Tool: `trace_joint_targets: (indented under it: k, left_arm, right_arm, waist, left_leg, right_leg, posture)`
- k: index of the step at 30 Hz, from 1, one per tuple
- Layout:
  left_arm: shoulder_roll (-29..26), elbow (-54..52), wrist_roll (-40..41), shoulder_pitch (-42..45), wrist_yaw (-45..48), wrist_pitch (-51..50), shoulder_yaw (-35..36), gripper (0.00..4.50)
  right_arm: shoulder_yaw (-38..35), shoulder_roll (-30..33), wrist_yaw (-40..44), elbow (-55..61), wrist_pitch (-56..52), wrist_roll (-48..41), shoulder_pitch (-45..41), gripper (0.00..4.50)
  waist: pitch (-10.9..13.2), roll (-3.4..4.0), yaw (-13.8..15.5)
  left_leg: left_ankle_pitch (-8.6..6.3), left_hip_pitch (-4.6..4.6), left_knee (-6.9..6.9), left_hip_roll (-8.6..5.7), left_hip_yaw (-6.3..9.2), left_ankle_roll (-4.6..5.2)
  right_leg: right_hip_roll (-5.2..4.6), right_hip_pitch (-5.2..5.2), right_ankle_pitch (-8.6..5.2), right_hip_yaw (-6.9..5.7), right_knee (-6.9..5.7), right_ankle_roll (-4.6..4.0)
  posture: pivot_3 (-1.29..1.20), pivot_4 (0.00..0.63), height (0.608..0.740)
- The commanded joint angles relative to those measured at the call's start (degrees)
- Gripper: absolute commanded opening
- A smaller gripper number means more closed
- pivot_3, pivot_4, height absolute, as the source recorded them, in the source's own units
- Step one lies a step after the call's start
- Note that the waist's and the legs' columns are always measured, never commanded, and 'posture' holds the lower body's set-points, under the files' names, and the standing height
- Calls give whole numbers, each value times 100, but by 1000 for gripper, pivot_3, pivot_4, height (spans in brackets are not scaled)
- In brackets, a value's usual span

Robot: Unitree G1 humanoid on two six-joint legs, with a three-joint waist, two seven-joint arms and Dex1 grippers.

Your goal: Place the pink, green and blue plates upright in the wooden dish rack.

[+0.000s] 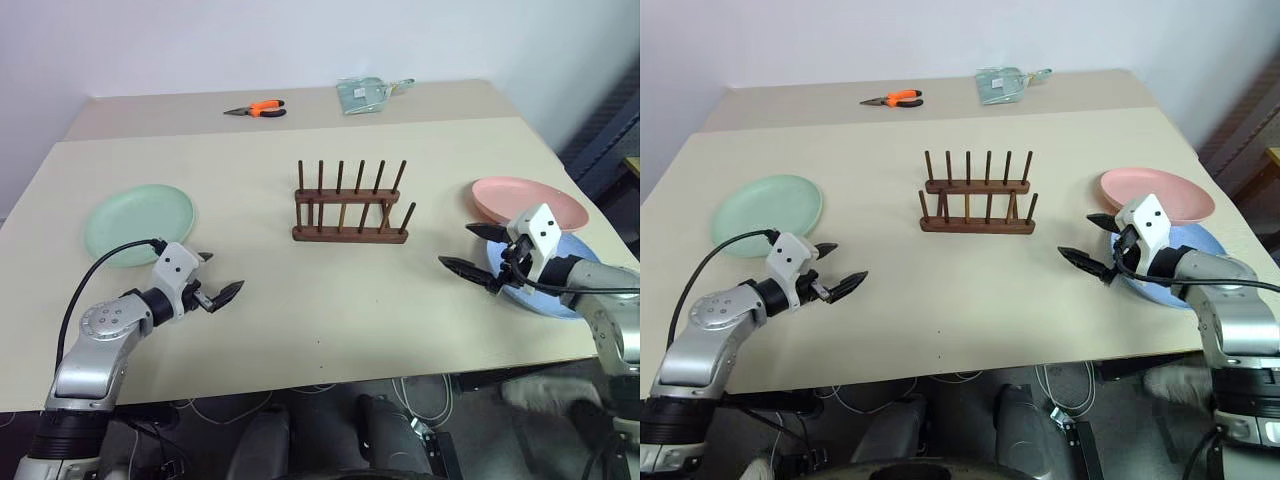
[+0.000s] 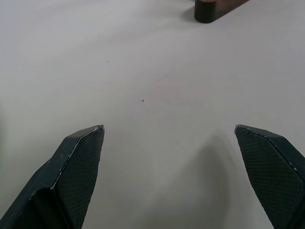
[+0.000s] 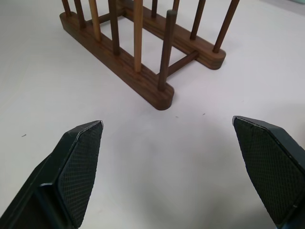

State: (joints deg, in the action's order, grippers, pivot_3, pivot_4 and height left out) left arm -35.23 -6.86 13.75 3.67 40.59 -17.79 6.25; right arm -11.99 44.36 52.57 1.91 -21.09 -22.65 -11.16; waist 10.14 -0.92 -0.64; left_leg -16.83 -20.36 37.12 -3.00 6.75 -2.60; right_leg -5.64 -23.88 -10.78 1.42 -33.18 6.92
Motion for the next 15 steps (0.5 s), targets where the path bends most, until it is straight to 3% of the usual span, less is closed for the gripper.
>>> trace_joint_targets:
  k: [1,8,15]
  left_arm:
    - [64,25,-61,81,-61,200,-21,4500]
    - [257,225,-36,337,54,233,-265,4500]
    - [699,2404,-829,2268,622,1063,-1419,4500]
  right_arm:
    - [39,-78,-109,-35,187,94,-231,4461]
    - [125,-149,-91,-161,46,-7,-499,4461]
    - [173,-272,-325,691,-216,-45,-71,4461]
  waist:
    - [0,0,-2]
    - [1,0,15]
    - [0,-2,123]
  left_leg:
    - [0,1,0,0,0,0]
    - [0,0,-1,-1,1,0]
    - [1,0,11,-6,4,0]
  right_leg:
    - [0,0,1,0,-1,0]
    - [0,0,5,0,-1,-6]
    - [0,8,14,-3,0,9]
  posture:
    - [0,150,740]
    - [0,150,740]
    - [0,150,740]
